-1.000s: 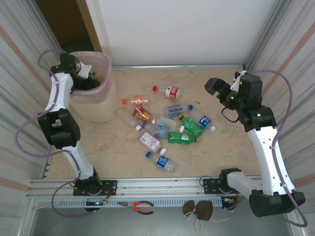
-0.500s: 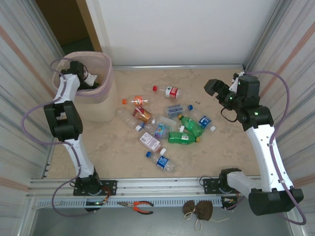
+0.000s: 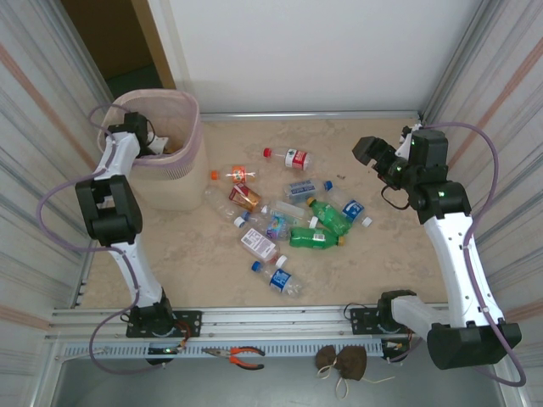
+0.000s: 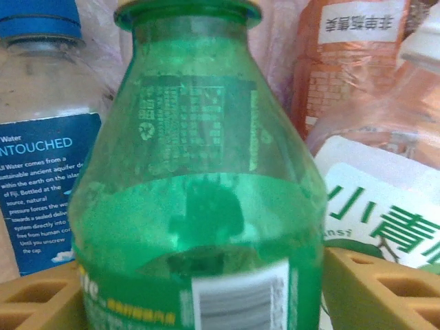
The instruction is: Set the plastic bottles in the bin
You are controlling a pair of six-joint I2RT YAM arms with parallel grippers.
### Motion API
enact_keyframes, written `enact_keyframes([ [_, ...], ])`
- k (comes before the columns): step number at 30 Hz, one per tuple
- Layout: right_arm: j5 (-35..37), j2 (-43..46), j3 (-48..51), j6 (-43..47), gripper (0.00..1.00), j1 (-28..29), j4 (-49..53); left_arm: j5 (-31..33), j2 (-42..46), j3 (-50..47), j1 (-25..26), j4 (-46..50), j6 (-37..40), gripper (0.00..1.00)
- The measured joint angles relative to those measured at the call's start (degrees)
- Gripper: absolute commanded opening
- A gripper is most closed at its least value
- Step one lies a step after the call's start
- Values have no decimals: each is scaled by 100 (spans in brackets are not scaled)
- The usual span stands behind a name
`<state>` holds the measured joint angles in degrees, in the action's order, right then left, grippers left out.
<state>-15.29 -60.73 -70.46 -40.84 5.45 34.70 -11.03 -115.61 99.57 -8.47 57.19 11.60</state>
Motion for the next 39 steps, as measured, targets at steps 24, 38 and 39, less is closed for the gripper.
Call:
enact_keyframes([
  [24, 94, -861, -155, 968, 82, -31, 579, -750, 1246, 544, 7, 0, -267, 77],
  [38, 258, -3036, -1167, 3585, 83, 946, 162, -1716, 1880, 634, -118, -177, -448, 76],
  [39, 236, -3191, -1224, 3807, 83, 979, 87, -1775, 1932, 634, -120, -205, -468, 76],
])
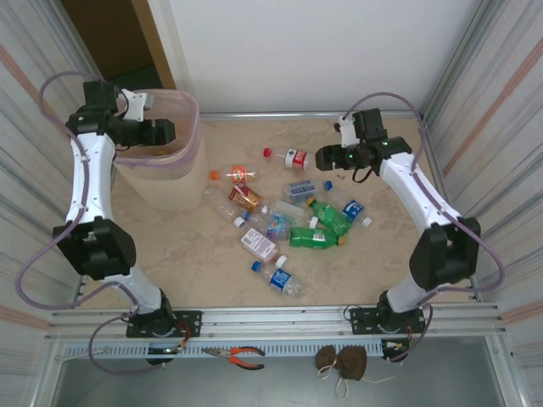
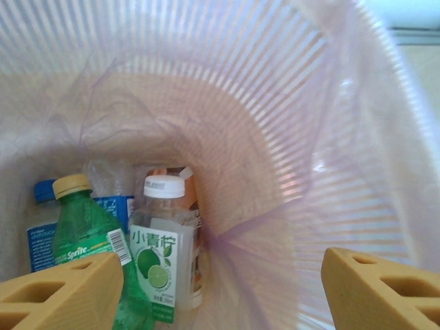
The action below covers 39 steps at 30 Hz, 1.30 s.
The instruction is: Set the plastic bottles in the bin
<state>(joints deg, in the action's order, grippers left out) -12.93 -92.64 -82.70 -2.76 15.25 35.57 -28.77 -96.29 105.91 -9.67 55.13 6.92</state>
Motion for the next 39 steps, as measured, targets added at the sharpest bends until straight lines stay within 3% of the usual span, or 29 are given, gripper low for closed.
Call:
enact_keyframes([
  [10, -186, -2487, -2166, 2280, 88, 304, 109, -549, 778, -308, -2, -581, -367, 76],
  [21, -216, -4476, -4251, 3432, 91, 339, 964, -1005, 1237, -743, -2, -1305, -883, 77],
  [26, -232, -4907, -4518, 3676, 87, 339, 1213, -1069, 1266, -824, -2, -1436, -1021, 77],
  [39, -385, -5156, -4592, 3941, 63, 273, 1421, -1338, 1515, -1141, -2, -1947, -1453, 74],
])
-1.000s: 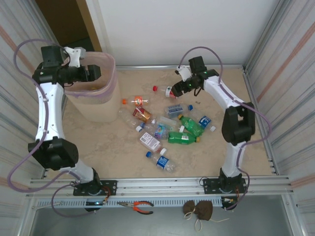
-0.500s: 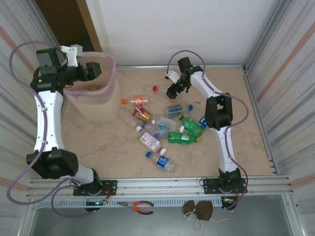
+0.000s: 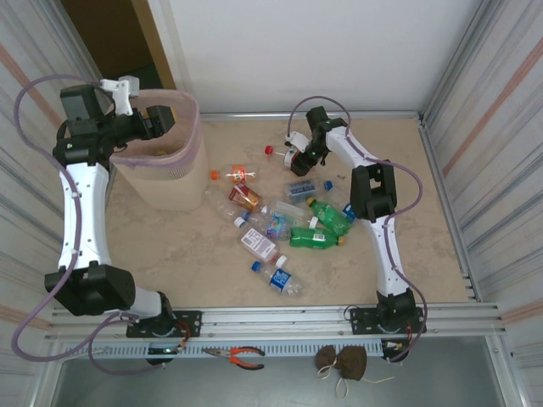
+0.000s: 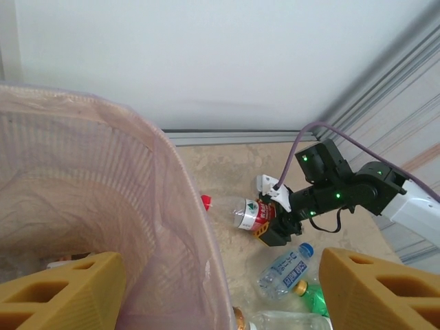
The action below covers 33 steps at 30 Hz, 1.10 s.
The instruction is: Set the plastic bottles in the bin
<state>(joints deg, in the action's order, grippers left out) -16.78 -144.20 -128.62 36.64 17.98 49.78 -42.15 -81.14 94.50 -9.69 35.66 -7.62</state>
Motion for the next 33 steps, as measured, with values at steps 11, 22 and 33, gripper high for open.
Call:
enact_keyframes([
  [11, -321, 960, 994, -459, 62, -11, -444, -61, 271, -518, 306, -686, -476, 73],
  [22, -1141, 3864, 3425, -1705, 63, 63, -2149, 149, 407, -710, 1469, -1720, -1239, 71],
  [33, -1390, 5858, 5110, -2597, 63, 793, -3335, 437, -216, -632, 2597, -2402, -1923, 68],
])
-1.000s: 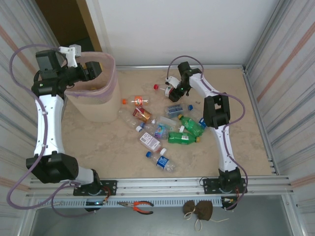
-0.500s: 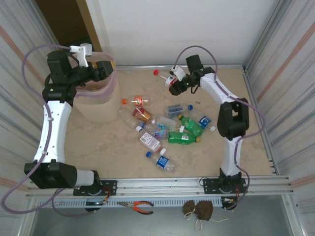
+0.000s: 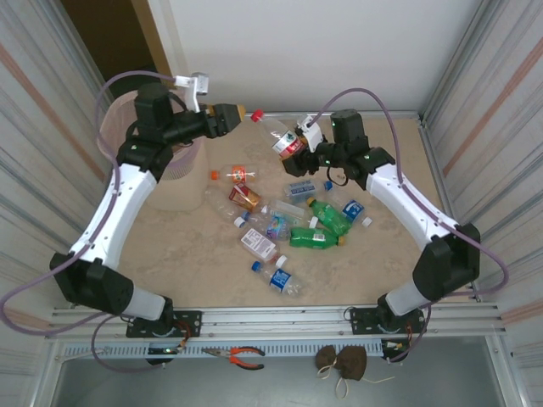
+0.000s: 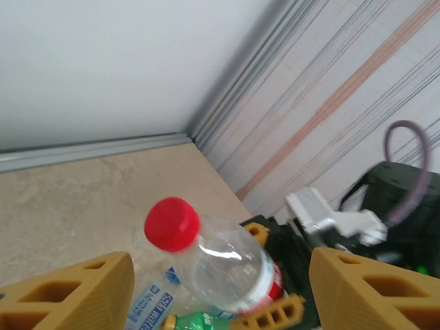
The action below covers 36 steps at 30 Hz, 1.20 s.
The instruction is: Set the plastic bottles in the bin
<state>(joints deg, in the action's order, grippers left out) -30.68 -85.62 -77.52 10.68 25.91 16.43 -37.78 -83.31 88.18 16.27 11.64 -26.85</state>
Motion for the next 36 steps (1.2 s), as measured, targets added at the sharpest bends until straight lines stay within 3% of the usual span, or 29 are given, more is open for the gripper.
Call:
enact_keyframes([
  [8, 107, 577, 238, -219, 63, 212, -103, 101, -439, 177, 376, -74, -295, 58],
  [19, 199, 651, 243, -232, 63, 376, -79, 55, -439, 247, 492, -195, -514, 31],
  [22, 245, 651, 243, -232, 64, 411, -74, 31, -437, 247, 492, -216, -557, 29],
  [28, 369, 669, 243, -264, 90, 424, -52, 63, -428, 247, 481, -205, -531, 27],
  [36, 627, 1141, 354, -308, 95, 442, 57, 98, -184, 201, -146, -205, -511, 26],
])
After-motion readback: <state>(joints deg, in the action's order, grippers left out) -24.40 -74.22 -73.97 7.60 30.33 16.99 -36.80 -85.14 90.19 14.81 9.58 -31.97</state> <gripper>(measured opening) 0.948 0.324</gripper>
